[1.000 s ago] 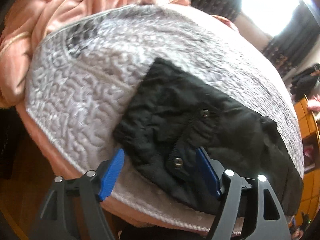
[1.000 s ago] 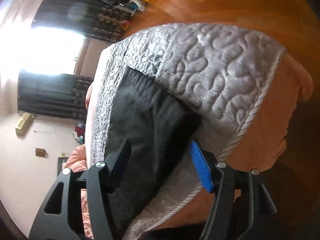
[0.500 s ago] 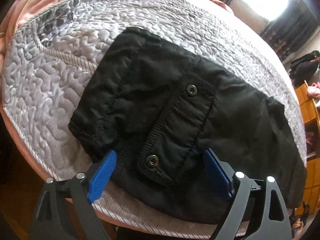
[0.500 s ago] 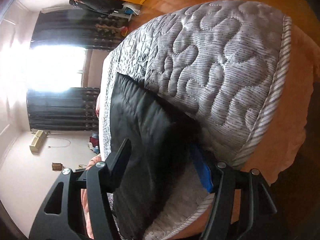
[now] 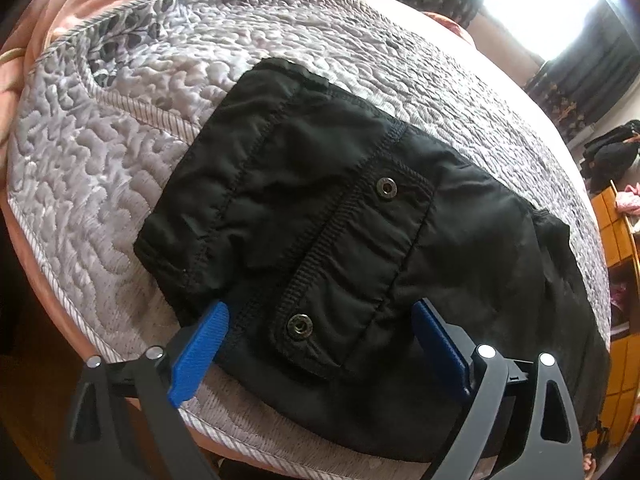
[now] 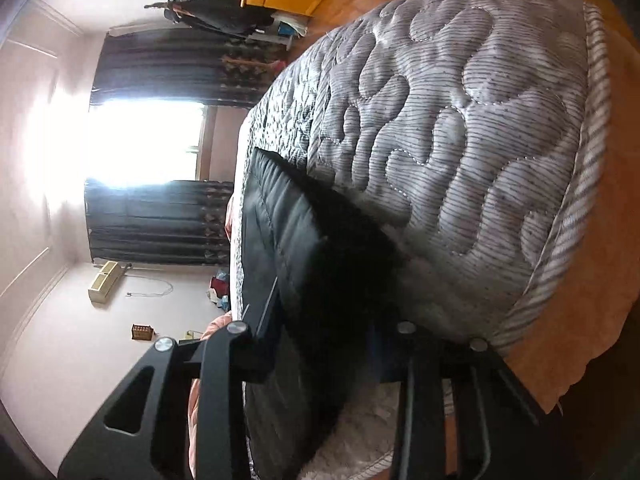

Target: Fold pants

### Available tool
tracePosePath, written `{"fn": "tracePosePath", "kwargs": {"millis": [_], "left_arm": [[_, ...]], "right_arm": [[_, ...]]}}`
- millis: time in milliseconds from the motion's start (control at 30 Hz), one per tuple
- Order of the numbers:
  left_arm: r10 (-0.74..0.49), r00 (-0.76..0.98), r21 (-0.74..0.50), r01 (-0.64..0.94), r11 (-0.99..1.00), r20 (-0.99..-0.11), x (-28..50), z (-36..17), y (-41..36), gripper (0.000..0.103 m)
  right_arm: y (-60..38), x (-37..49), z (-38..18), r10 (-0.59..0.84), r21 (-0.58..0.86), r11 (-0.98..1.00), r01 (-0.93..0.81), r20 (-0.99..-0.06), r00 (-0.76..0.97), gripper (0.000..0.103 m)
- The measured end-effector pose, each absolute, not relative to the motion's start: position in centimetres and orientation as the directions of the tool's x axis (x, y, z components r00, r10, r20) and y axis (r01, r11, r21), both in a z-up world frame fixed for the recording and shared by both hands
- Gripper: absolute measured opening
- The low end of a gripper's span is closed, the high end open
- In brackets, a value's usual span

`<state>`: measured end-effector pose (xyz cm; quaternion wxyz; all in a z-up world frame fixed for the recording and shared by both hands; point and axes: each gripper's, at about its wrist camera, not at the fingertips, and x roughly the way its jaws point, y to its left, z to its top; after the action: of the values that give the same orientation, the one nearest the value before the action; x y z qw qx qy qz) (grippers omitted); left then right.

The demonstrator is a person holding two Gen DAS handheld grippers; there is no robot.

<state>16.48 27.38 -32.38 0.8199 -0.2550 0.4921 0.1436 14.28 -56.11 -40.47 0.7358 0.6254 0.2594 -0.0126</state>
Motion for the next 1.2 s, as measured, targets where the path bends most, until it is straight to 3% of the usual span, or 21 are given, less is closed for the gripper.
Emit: {"fn": "tracePosePath", "kwargs": {"millis": [133,200,233,267,367,767,1200], "left_arm": [[-0.002,0.494,-0.288,-0.503,0.815,-0.869,16.1,-32.2,27.2,0.094],[0.0,0.505,-0.299,-0.51,0.806,-0.863,15.9,-32.2,27.3,0.094],[0.001,0.508,-0.301,-0.511,0.805,-0.861,15.8,-32.2,27.2,0.094],[0.002,0.51,-0.301,-0.511,0.805,-0.86,15.8,-32.1,27.2,0.094],[0.011,0.505,-0.29,-0.512,0.808,-0.863,15.8,-32.1,27.1,0.094],[0.003,0.524,-0.323,-0.53,0.784,-0.852,15.9,-32.4,27.4,0.093],[-0.009,0.559,-0.358,-0.519,0.777,-0.829,14.6,-32.0,27.3,0.091]], "right_arm": [[-55.6,15.0,-40.3,0.317,0.928,0.21,0.307,-0.362,0.877,0.044],[-55.9,15.4,-40.6,0.317,0.933,0.198,0.301,-0.351,0.881,0.039],[-56.1,15.3,-41.2,0.315,0.932,0.184,0.314,-0.358,0.879,0.027],[-56.2,15.3,-41.1,0.318,0.933,0.173,0.316,-0.356,0.879,0.023],[-56.5,14.8,-40.9,0.322,0.931,0.18,0.317,-0.36,0.876,0.017],[-55.6,15.8,-34.9,0.282,0.889,0.309,0.337,-0.424,0.861,0.015],[-49.8,17.3,-22.1,0.216,0.759,0.6,0.252,-0.457,0.863,0.014]]}}
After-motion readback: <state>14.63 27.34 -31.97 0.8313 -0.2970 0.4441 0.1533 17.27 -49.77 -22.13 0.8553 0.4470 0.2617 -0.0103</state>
